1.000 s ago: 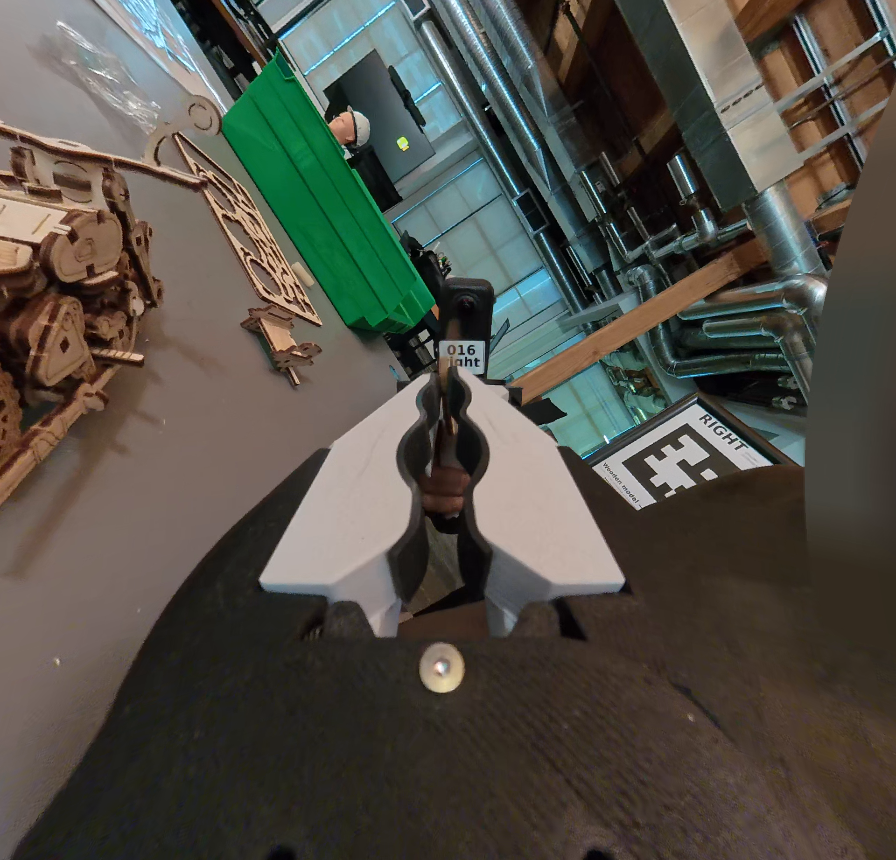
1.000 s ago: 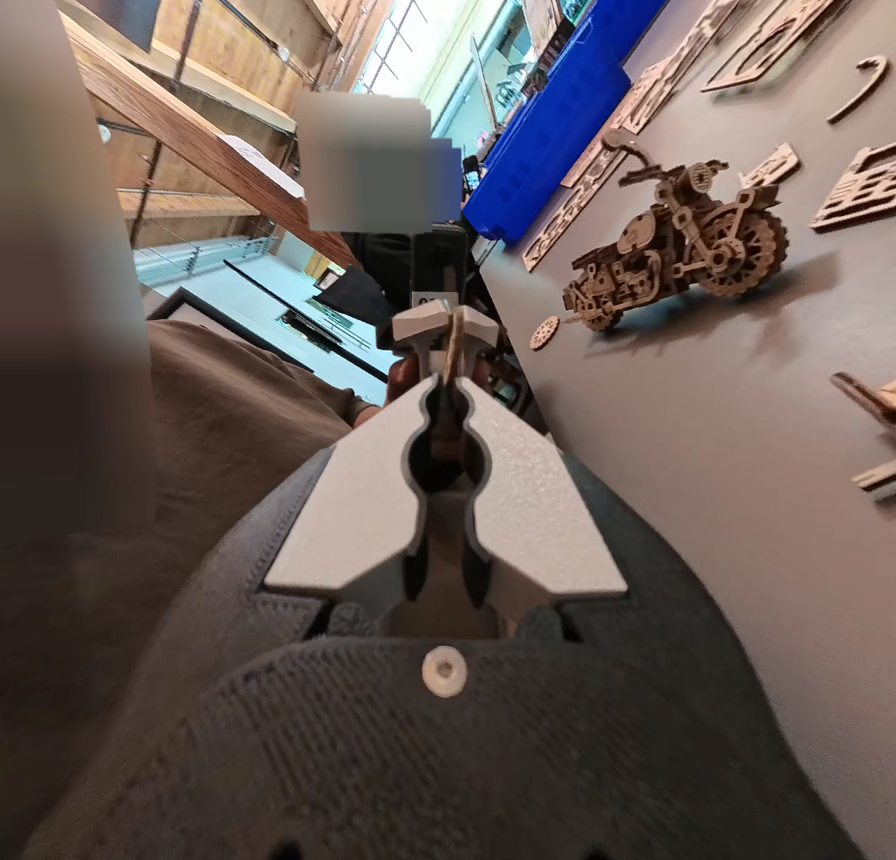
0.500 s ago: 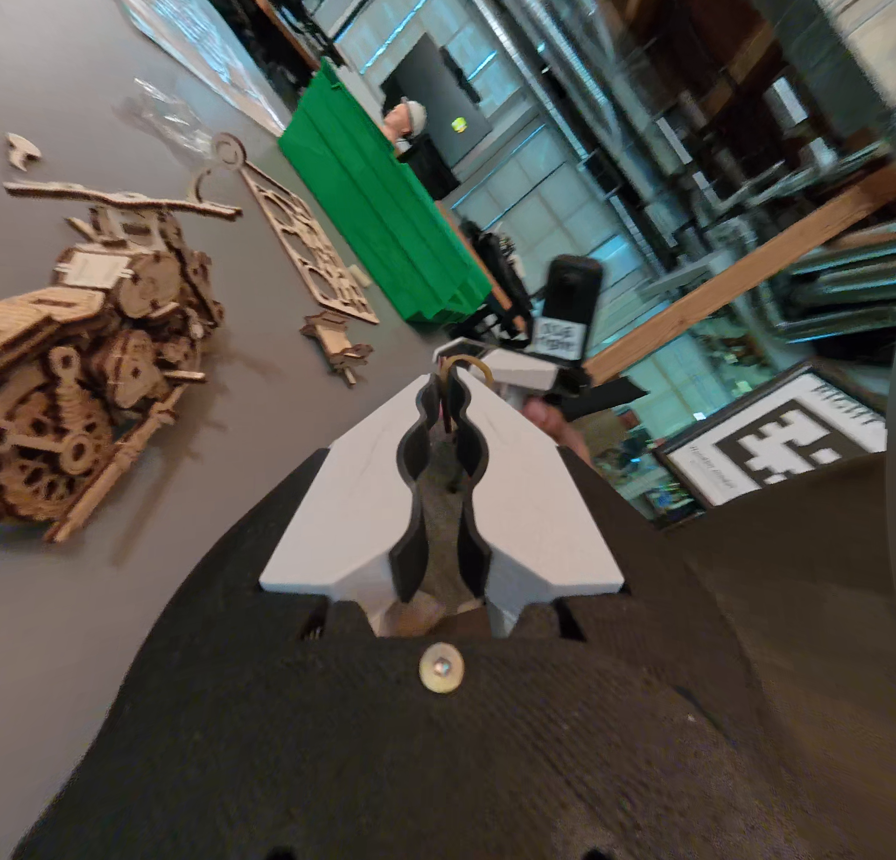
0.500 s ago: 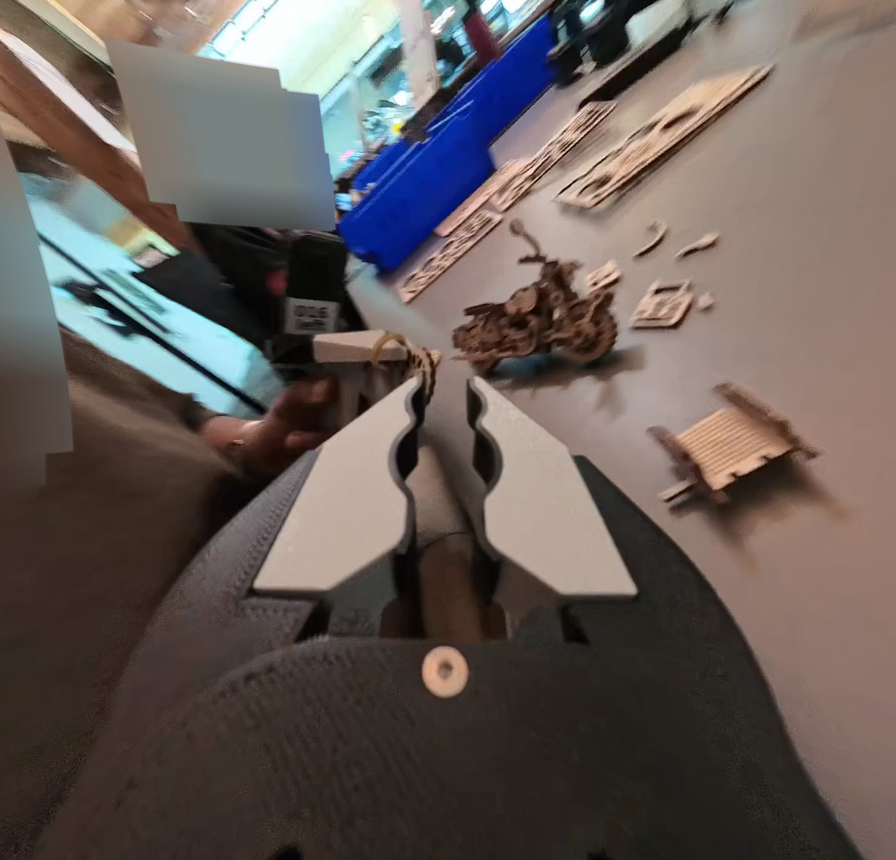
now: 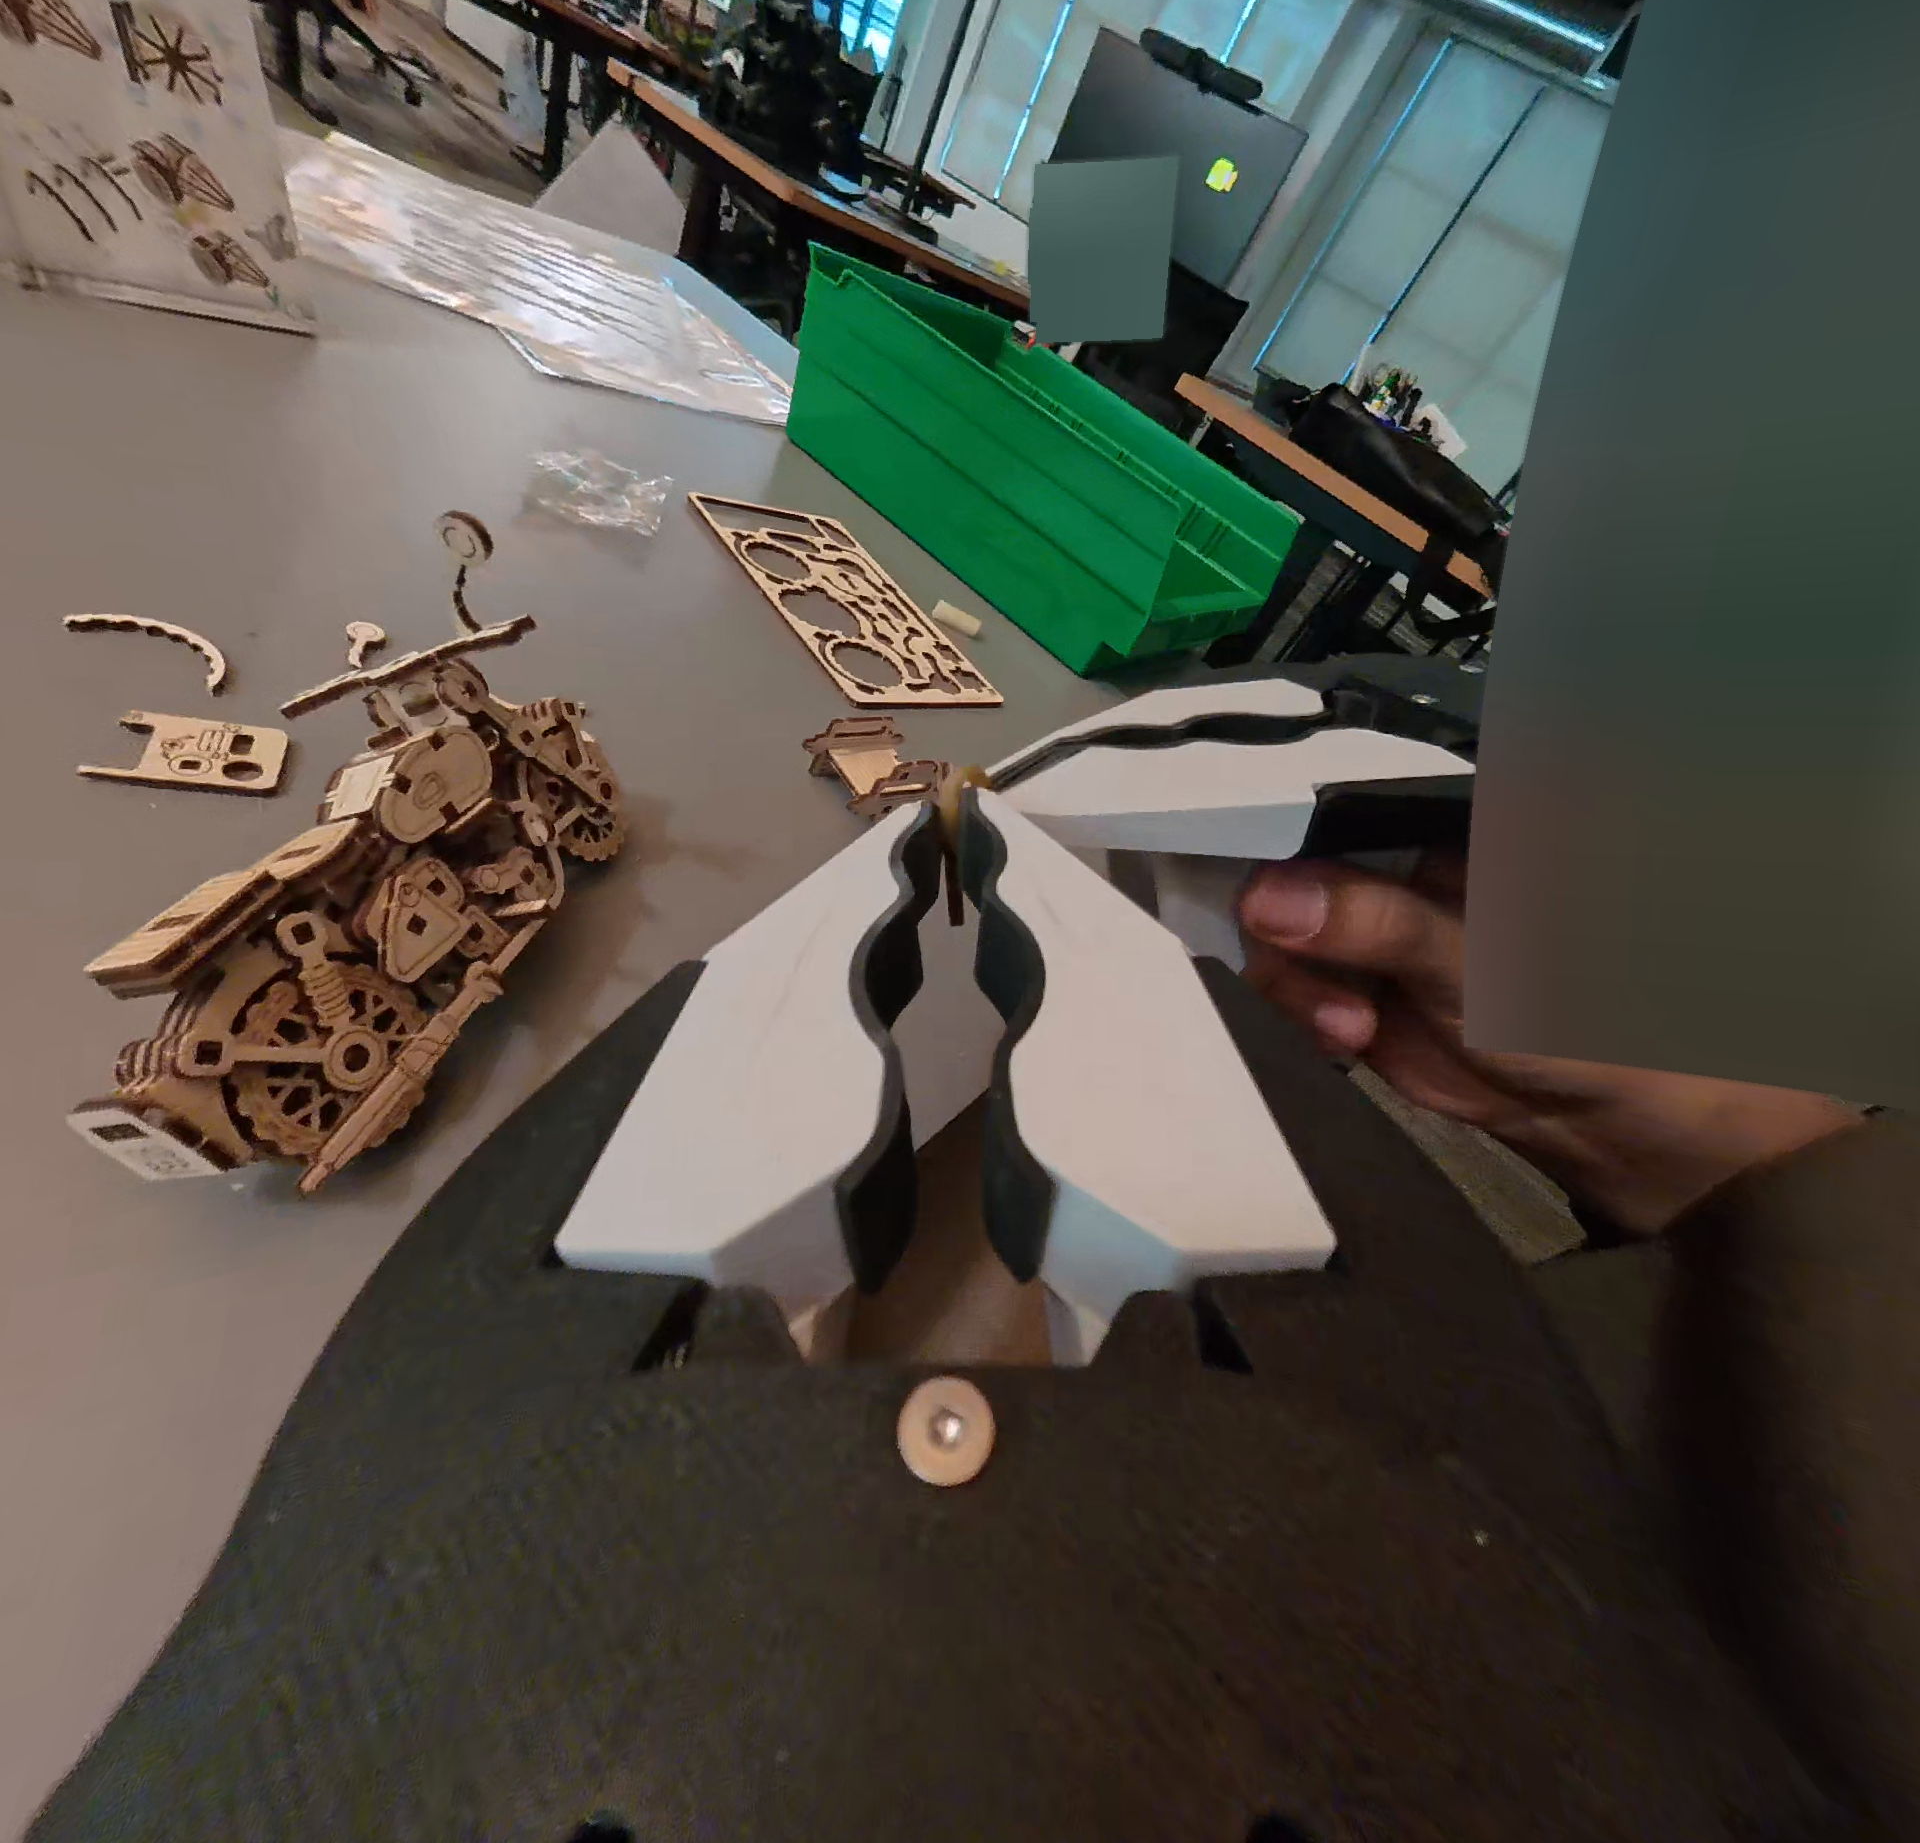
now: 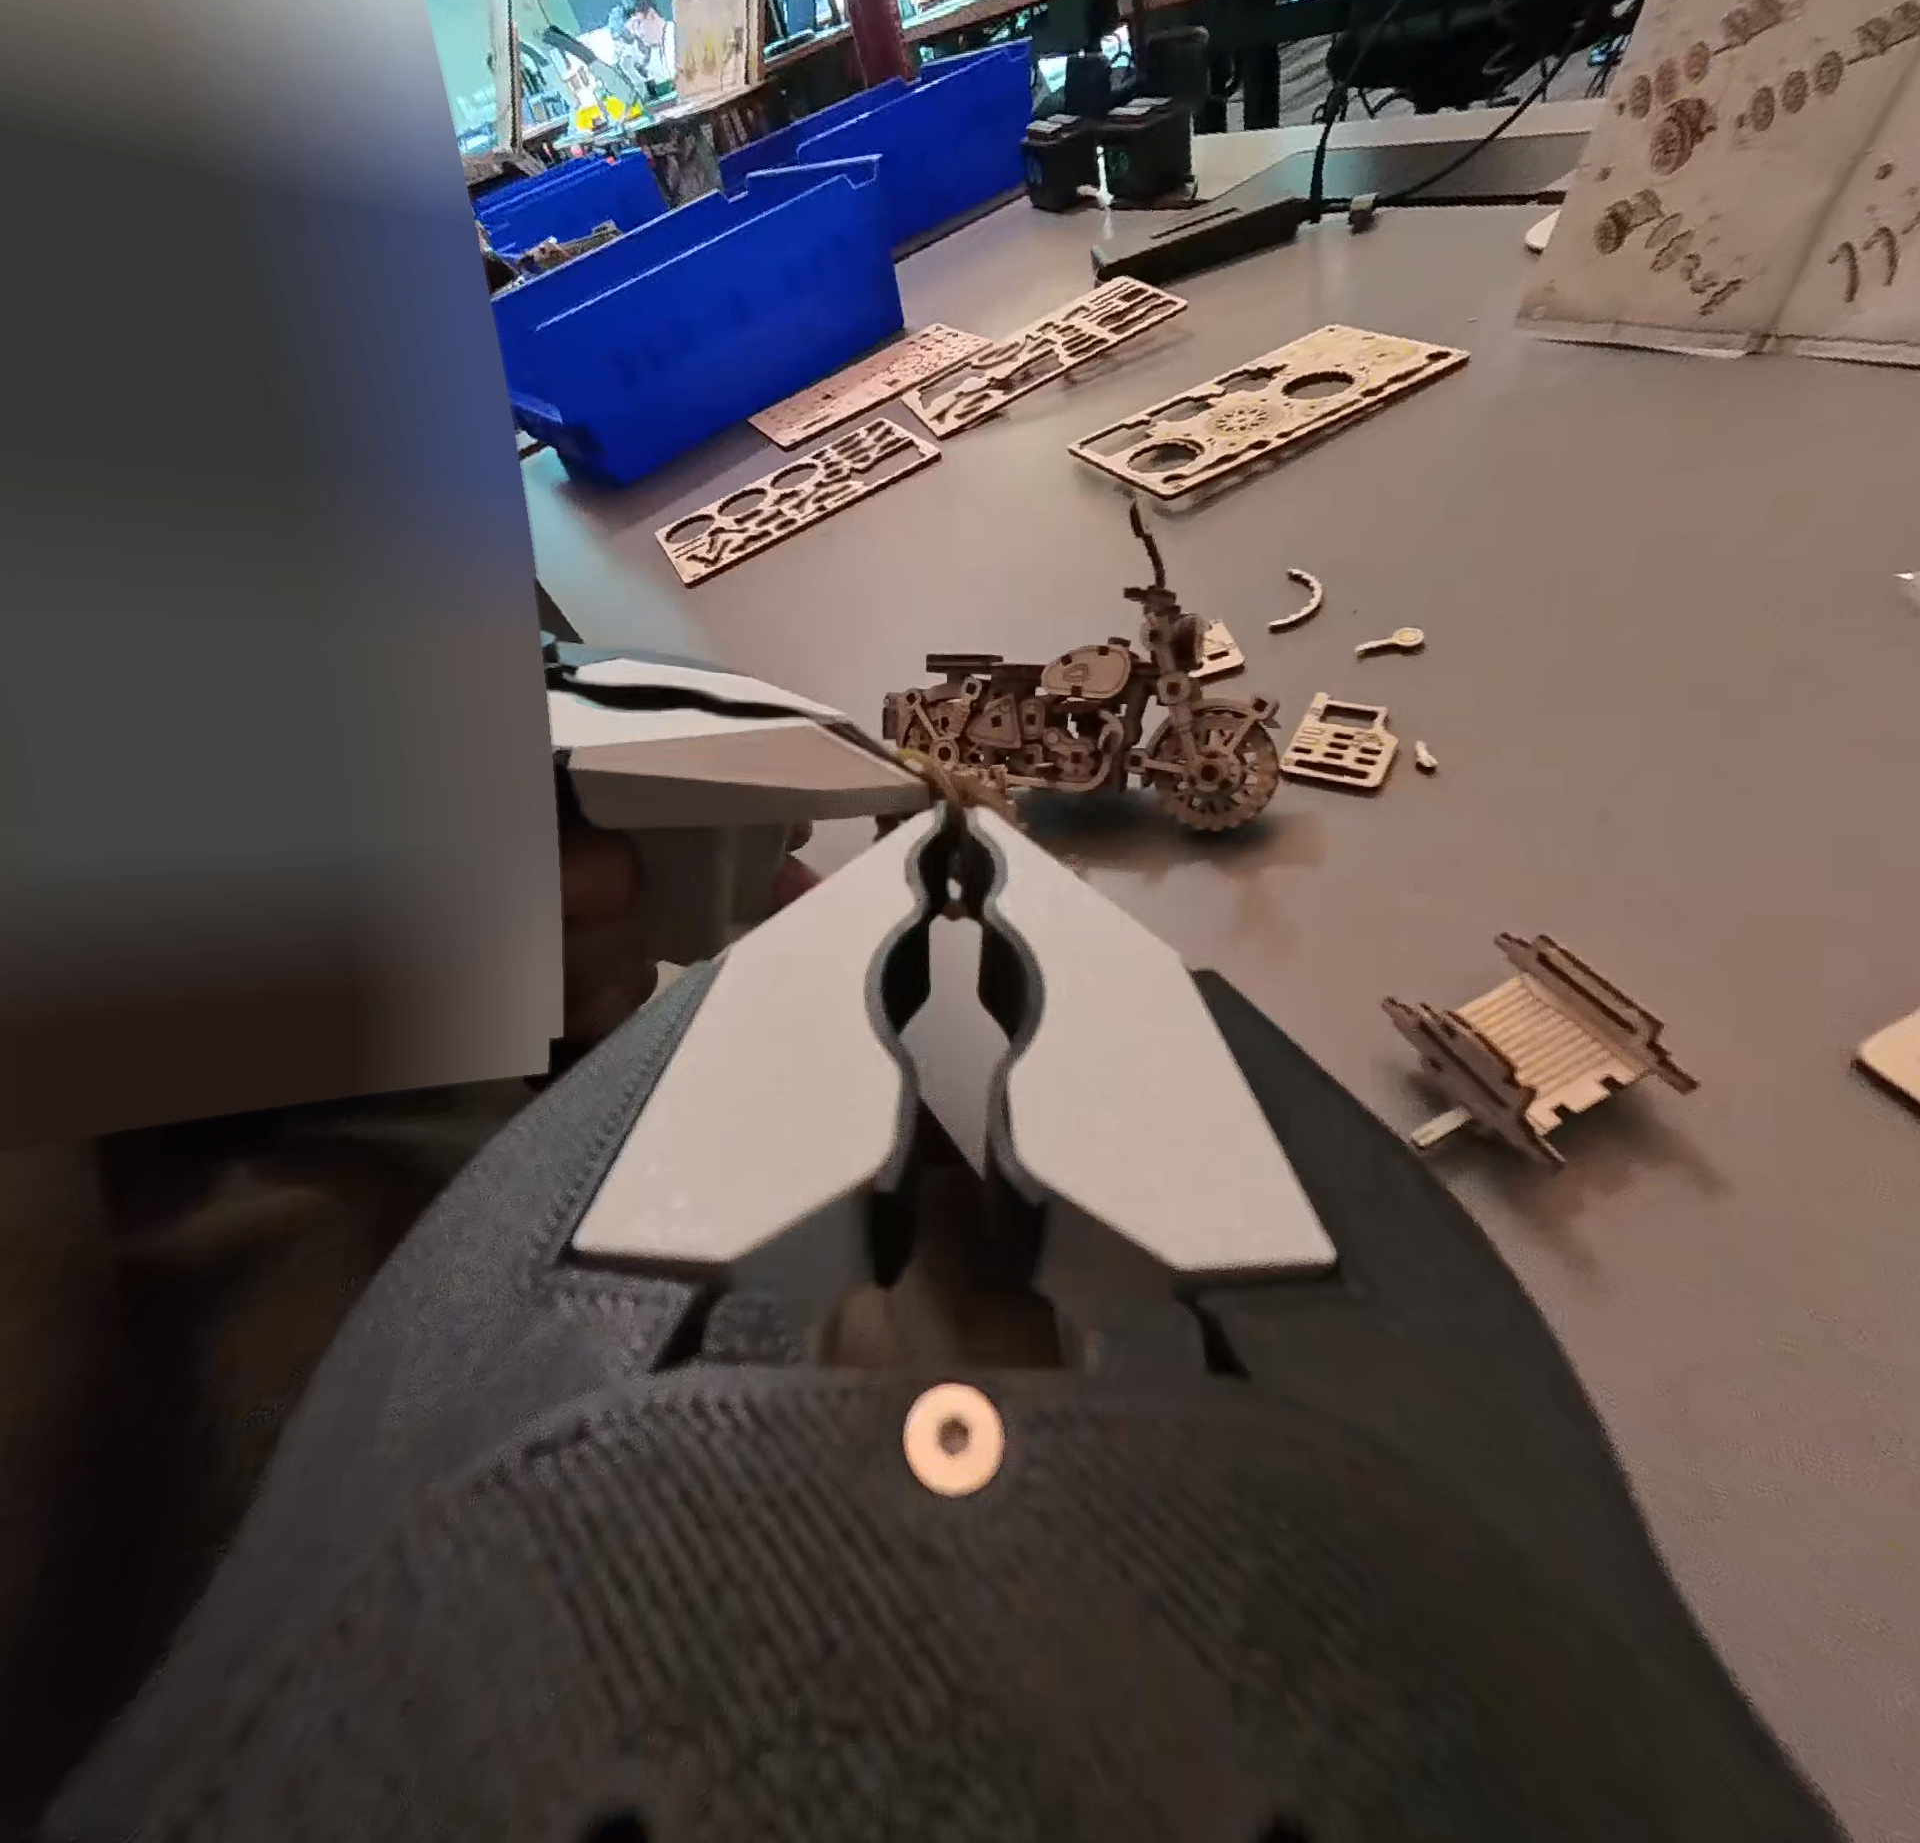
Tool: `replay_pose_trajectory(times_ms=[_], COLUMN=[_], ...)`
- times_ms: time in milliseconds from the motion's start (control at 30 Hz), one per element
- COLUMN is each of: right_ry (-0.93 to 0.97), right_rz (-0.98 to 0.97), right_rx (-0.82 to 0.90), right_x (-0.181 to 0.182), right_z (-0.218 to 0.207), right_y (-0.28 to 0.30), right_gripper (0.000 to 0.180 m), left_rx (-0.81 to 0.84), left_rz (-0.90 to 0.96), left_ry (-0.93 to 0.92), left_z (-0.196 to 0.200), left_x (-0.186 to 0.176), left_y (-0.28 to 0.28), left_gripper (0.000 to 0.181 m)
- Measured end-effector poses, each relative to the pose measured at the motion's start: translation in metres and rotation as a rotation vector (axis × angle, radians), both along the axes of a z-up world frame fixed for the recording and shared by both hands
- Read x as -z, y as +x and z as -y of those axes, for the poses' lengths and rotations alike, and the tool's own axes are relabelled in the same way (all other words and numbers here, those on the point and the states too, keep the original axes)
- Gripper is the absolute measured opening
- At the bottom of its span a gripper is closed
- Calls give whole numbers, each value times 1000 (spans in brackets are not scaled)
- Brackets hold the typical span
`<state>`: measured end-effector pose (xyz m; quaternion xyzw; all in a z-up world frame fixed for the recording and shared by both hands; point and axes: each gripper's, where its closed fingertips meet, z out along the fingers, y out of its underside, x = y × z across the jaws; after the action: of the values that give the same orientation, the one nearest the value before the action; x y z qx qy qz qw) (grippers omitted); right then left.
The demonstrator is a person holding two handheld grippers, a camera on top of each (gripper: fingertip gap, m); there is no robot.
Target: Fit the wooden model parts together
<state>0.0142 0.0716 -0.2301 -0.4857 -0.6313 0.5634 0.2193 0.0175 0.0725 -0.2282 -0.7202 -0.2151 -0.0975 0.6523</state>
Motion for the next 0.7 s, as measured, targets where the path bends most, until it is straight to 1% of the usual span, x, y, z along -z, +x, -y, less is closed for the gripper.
replay_pose_trajectory(times_ms=[100, 233, 333, 467, 567, 700], right_ry=[88, 340, 420, 380, 326, 183], right_rz=[-24, -84, -105, -43, -8, 54], right_rx=[12, 61, 85, 65, 29, -35], right_x=[-3, -8, -12, -5, 0, 6], right_z=[-7, -17, -24, -28, -23, -11], right_y=[1, 1, 1, 2, 3, 6], right_gripper=[0, 0, 0, 1, 1, 1], left_rx=[21, 62, 96, 69, 77, 62], left_rz=[10, -12, 1, -7, 81, 199], left_ry=[16, 12, 21, 71, 115, 166], left_z=[-1, -4, -3, 1, 3, 5], left_x=[-2, -5, -8, -17, -18, -19], left_y=[4, 14, 17, 9, 6, -3], left_gripper=[2, 2, 2, 2, 1, 1])
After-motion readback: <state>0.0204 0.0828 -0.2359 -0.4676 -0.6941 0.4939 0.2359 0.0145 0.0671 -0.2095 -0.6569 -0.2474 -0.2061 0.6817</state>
